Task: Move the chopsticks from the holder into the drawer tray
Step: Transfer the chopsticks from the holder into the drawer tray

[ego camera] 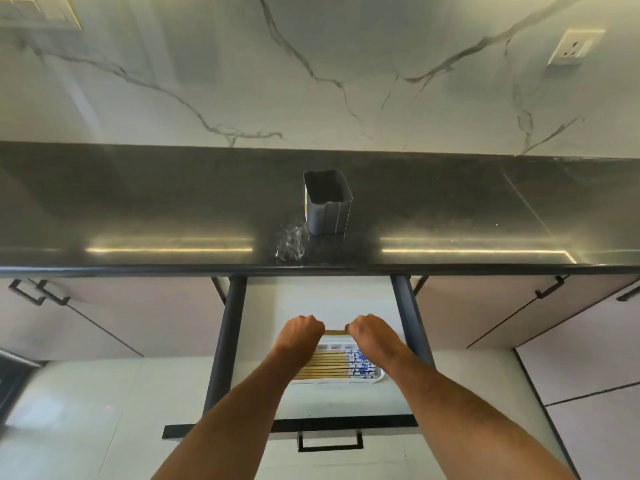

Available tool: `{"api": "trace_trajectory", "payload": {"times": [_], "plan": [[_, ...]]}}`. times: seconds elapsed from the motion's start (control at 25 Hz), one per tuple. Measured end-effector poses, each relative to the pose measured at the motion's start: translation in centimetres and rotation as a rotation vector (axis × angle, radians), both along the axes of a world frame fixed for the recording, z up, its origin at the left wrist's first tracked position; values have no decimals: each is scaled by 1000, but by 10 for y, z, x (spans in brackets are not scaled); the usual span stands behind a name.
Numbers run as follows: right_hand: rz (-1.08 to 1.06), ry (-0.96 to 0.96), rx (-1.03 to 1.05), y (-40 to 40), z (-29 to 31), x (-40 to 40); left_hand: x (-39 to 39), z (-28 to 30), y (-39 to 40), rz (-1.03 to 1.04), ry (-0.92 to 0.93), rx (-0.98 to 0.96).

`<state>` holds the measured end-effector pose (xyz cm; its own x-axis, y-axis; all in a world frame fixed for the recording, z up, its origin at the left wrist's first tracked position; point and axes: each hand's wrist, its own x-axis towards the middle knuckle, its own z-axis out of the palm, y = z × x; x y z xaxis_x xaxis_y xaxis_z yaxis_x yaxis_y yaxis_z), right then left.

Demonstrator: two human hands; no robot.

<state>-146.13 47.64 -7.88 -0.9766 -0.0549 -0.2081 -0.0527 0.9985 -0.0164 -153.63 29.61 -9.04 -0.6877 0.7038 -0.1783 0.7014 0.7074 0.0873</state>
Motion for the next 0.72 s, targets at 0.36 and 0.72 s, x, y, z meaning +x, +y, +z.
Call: {"api": "trace_trajectory", "payload": {"times": [0.36,0.72], "plan": [[45,-110,67,-4,-95,12,17,-96,-7,27,-121,3],[17,-101,60,0,-123,8,7,-119,-2,70,-183,-8]]}}
